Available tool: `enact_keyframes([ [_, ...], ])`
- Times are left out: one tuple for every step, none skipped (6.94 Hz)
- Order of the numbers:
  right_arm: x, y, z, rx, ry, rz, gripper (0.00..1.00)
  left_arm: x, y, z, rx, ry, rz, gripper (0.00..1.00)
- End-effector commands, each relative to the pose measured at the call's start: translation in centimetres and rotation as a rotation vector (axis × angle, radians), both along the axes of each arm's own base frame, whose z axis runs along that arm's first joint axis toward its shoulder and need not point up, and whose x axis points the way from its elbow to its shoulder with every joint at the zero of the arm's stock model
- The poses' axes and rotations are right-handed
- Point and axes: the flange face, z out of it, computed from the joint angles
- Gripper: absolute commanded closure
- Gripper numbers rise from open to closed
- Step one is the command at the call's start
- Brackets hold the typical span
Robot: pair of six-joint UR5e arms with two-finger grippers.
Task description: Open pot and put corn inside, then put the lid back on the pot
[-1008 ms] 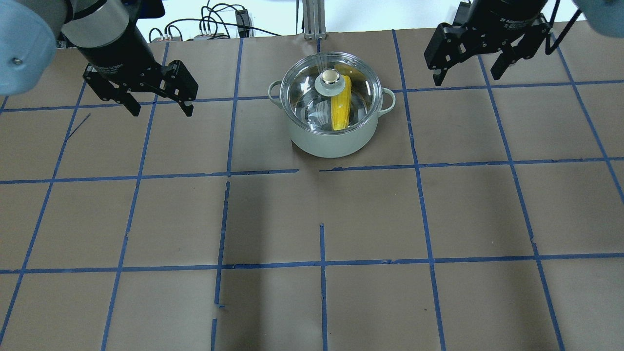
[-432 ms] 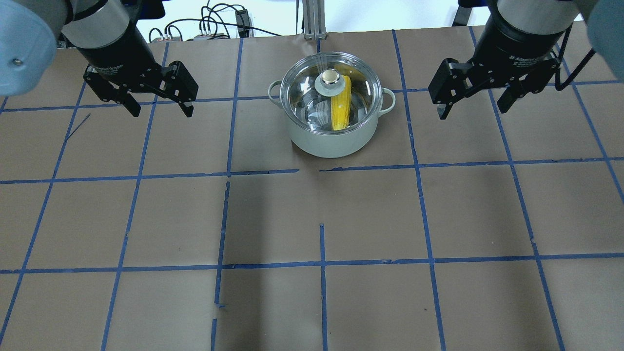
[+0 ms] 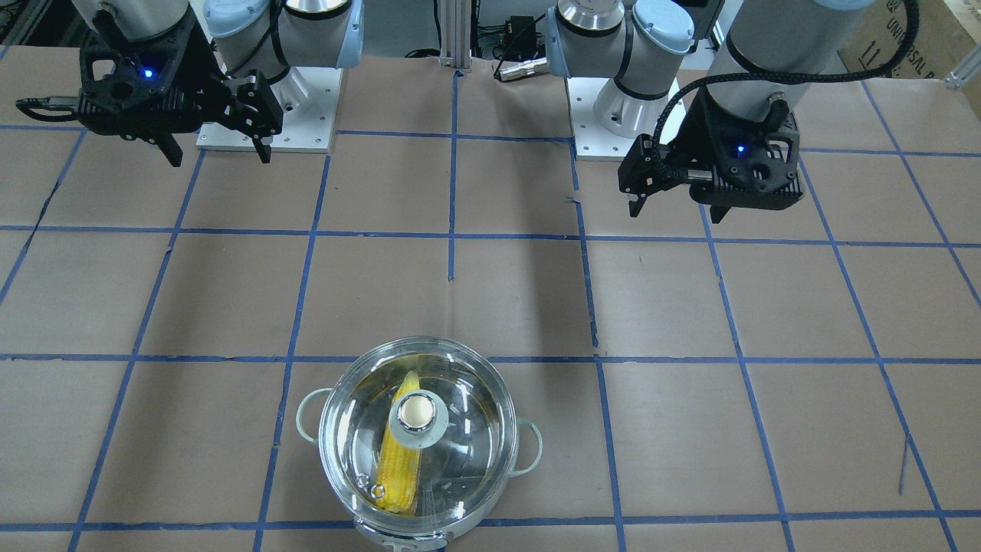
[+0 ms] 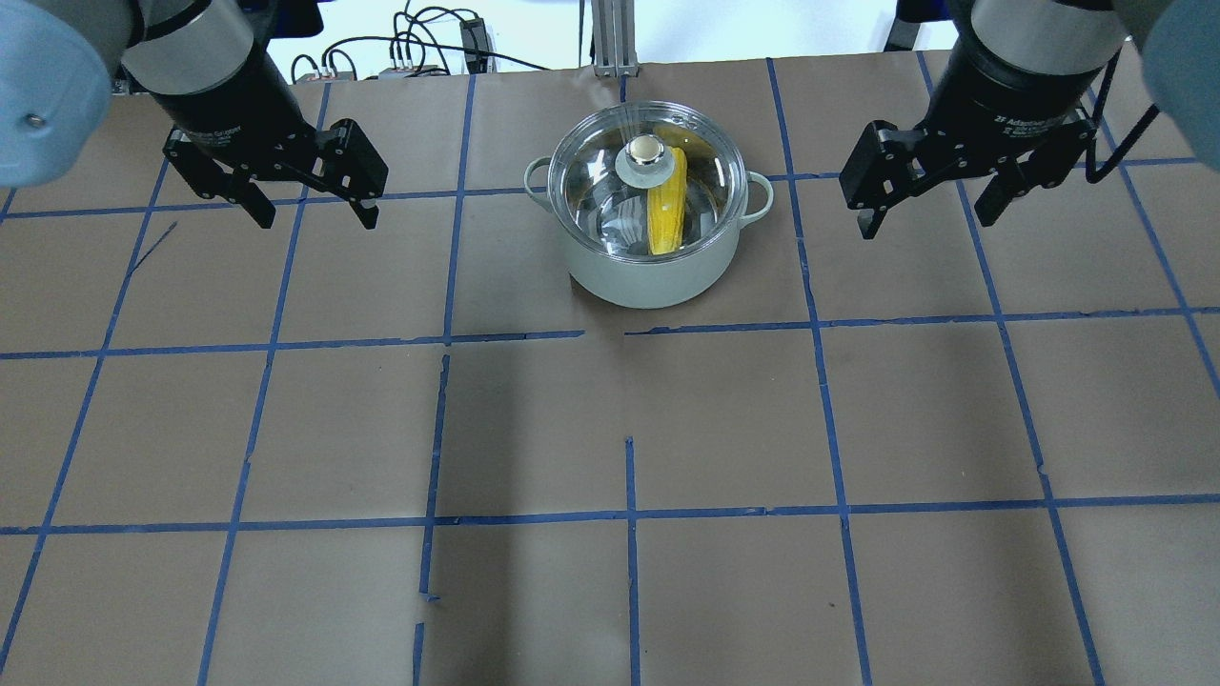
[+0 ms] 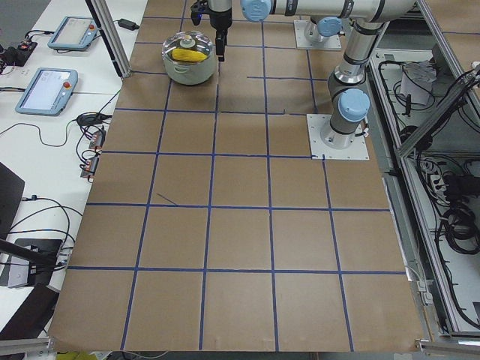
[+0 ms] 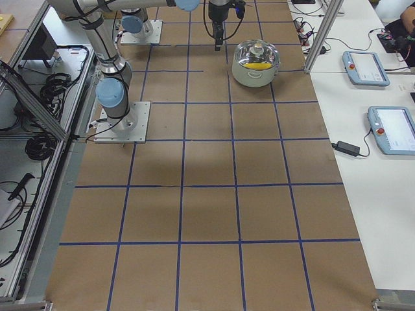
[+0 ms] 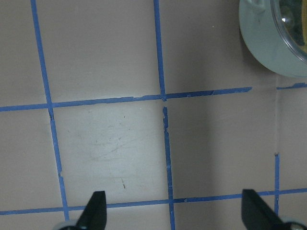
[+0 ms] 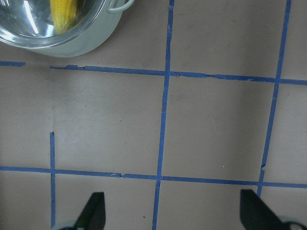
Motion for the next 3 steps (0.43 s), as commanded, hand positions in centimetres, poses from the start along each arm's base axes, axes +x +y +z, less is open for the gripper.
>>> enact_keyframes([
  [-0.01, -0.09, -0.18, -0.001, 0.001, -0.001, 0.0, -0.08, 0.09, 0.09, -0.001, 0.0, -0.001, 0.0],
  [0.01, -0.23, -0.35, -0.001, -0.001, -0.002, 0.0, 0.0, 0.02, 0.02, 0.0, 0.0, 0.0, 0.0],
  [-0.02, -0.29, -0.35, -0.001, 0.002, -0.001, 0.0, -0.08, 0.08, 0.11, -0.003, 0.0, -0.001, 0.0],
])
